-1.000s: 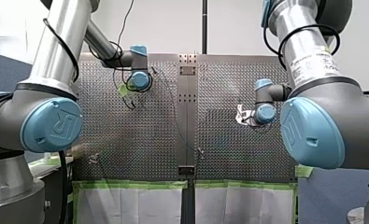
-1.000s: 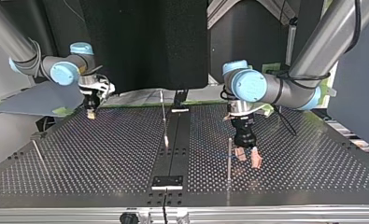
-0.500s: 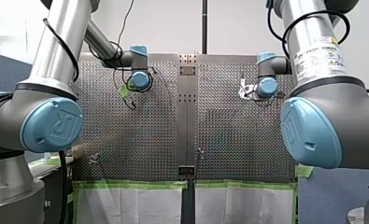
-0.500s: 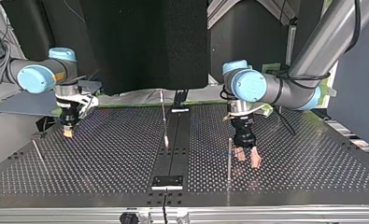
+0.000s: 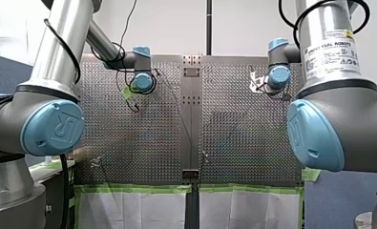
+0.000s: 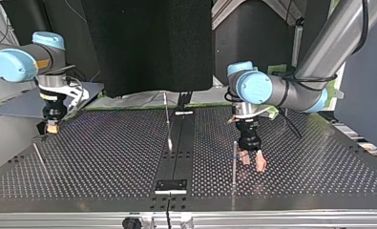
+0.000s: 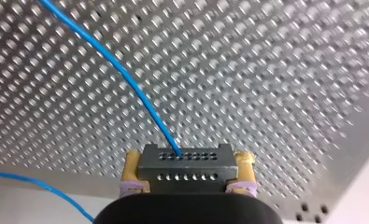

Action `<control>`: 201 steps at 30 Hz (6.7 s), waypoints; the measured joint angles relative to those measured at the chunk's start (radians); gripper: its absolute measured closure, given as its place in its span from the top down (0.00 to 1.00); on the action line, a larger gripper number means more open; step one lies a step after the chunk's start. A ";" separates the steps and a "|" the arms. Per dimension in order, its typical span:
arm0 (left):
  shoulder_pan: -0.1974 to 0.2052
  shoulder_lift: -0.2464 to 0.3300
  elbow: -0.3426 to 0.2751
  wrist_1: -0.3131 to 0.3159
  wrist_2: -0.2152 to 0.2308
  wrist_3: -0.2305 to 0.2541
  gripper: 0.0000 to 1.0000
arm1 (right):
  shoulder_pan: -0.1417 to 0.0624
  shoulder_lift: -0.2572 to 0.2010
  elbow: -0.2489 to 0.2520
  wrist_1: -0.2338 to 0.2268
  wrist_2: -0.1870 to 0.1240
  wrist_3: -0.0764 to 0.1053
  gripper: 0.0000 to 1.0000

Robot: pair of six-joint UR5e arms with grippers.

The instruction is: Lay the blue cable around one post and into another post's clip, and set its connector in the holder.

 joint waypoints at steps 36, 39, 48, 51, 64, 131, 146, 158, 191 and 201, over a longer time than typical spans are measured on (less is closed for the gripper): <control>-0.001 0.000 0.000 -0.022 -0.023 0.009 1.00 | -0.266 0.050 0.053 -0.212 -0.295 0.073 0.00; -0.001 0.000 0.000 -0.026 -0.030 0.013 1.00 | -0.273 0.052 0.054 -0.213 -0.326 0.078 0.00; 0.001 0.000 0.000 -0.035 -0.034 0.018 1.00 | -0.295 0.074 0.052 -0.248 -0.412 0.135 0.00; 0.001 0.000 0.000 -0.035 -0.034 0.018 1.00 | -0.299 0.090 0.041 -0.247 -0.439 0.136 0.00; 0.008 0.000 0.000 -0.034 -0.034 0.023 1.00 | -0.295 0.137 -0.035 -0.198 -0.566 0.047 0.00; 0.017 0.000 0.000 -0.025 -0.008 -0.039 1.00 | -0.312 0.196 -0.099 -0.208 -0.610 0.004 0.00; 0.017 0.000 0.000 -0.023 -0.002 -0.039 1.00 | -0.287 0.196 -0.100 -0.211 -0.557 0.032 0.00; 0.018 0.000 0.000 -0.022 0.000 -0.040 1.00 | -0.274 0.196 -0.100 -0.219 -0.537 0.070 0.00; 0.025 0.000 0.000 -0.017 0.021 -0.042 1.00 | -0.273 0.197 -0.099 -0.212 -0.525 0.079 0.00; 0.025 0.000 0.000 -0.017 0.022 -0.042 1.00 | -0.273 0.197 -0.099 -0.212 -0.525 0.079 0.17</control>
